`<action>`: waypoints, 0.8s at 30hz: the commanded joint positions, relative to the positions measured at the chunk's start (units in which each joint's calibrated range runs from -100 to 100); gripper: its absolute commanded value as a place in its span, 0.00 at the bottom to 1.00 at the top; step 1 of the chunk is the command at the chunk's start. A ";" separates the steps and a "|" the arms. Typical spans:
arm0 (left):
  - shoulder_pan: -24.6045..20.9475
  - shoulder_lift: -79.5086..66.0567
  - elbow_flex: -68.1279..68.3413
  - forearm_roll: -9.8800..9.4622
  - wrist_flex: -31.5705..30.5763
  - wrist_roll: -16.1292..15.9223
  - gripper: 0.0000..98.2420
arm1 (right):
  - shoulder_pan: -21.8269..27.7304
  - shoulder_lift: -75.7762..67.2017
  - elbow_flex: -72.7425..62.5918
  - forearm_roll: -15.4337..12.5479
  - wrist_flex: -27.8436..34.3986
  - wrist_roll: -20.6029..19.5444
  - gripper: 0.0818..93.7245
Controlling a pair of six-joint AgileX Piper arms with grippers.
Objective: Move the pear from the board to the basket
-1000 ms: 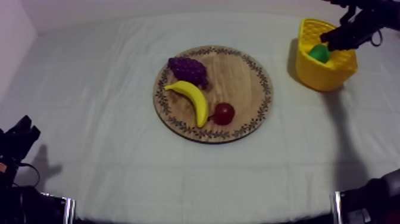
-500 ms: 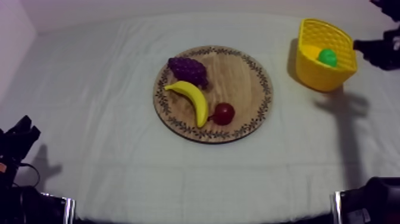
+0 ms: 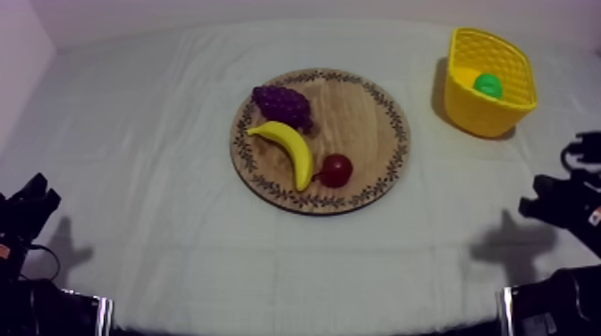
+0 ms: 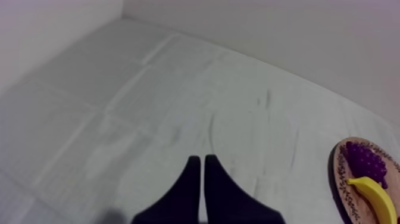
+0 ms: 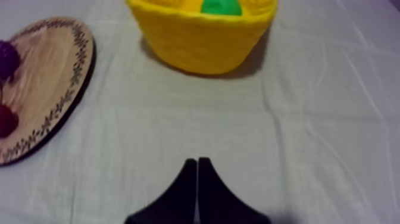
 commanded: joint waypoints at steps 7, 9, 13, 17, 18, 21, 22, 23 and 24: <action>-0.01 -0.04 0.00 0.01 0.00 0.02 0.00 | -1.10 -15.90 0.68 -1.10 5.61 -1.07 0.00; -0.01 -0.04 0.00 0.01 0.00 0.01 0.00 | -1.15 -16.17 1.05 -1.28 4.48 -1.42 0.00; -0.01 -0.04 0.00 0.01 0.00 0.02 0.00 | -1.25 -16.43 1.69 -1.62 0.86 0.45 0.00; -0.01 -0.04 0.00 0.01 0.00 0.05 0.00 | -1.27 -16.49 1.85 -1.71 0.13 2.77 0.00; -0.01 -0.04 0.00 0.01 0.00 0.02 0.00 | -1.27 -16.49 1.86 -1.71 0.06 3.16 0.00; -0.01 -0.04 0.00 0.01 0.00 0.04 0.00 | -1.27 -16.50 1.88 -1.72 -0.04 3.90 0.00; -0.01 -0.04 0.00 0.01 0.00 0.04 0.00 | -1.27 -16.51 1.89 -1.73 -0.06 4.03 0.00; -0.01 -0.04 0.00 0.01 0.00 0.03 0.00 | -1.27 -16.51 1.89 -1.73 -0.07 4.09 0.00; -0.01 -0.04 0.00 0.01 0.00 0.02 0.00 | -1.27 -16.51 1.89 -1.73 -0.08 4.13 0.00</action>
